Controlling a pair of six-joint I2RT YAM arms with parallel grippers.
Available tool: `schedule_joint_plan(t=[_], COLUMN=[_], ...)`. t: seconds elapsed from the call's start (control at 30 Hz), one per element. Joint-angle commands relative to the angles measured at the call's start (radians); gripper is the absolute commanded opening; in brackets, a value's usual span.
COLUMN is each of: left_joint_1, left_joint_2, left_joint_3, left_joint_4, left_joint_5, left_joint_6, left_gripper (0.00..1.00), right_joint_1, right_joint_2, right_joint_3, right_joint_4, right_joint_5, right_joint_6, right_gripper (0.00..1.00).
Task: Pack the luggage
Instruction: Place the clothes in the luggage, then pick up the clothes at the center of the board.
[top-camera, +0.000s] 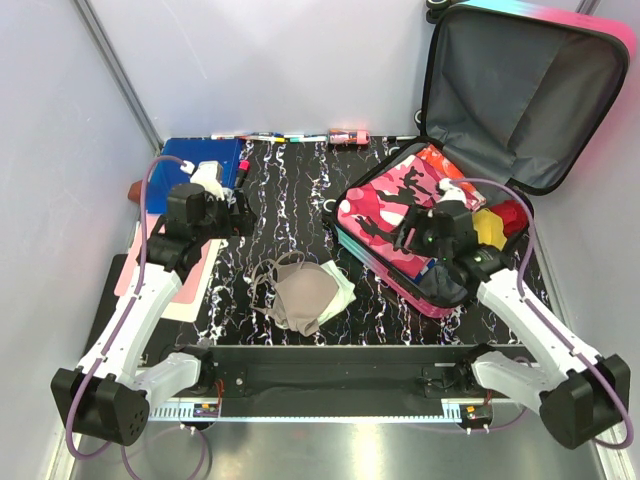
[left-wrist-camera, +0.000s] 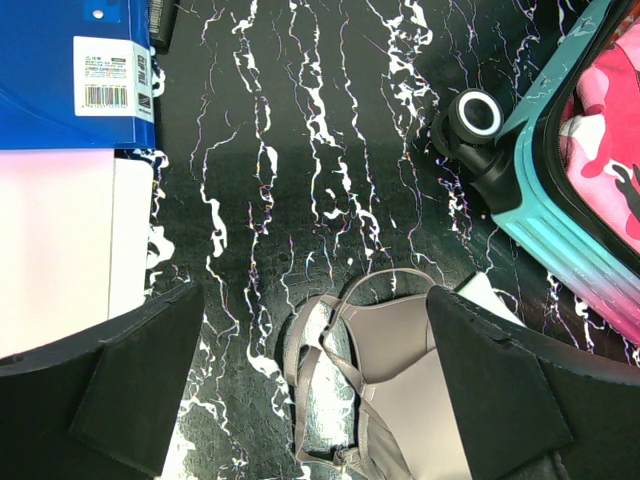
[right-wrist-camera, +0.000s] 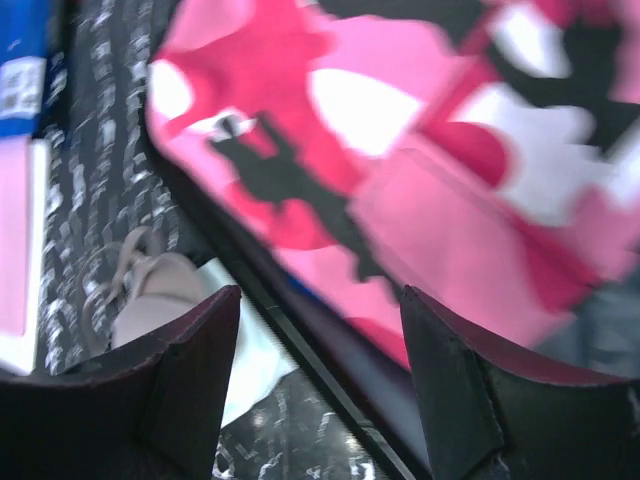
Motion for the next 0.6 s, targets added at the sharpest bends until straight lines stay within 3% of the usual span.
schedule_joint_plan(t=[0.0, 0.23, 0.57], left_joint_1=[-0.003, -0.003, -0.003], left_joint_2=[-0.013, -0.01, -0.008], left_joint_3=[0.006, 0.006, 0.006], left_joint_4=[0.036, 0.036, 0.036], left_joint_5=[-0.007, -0.001, 0.001], left_joint_6=[0.002, 0.0, 0.0], left_gripper=[0.99, 0.99, 0.99], right_joint_1=[0.097, 0.282, 0.361], right_joint_2=[0.024, 0.114, 0.347], right_joint_3=[0.066, -0.026, -0.043], right_joint_4=[0.136, 0.307, 0.498], right_joint_5=[-0.041, -0.123, -0.199], right_joint_6=[0.01, 0.178, 0.249], right_gripper=[0.71, 0.7, 0.7])
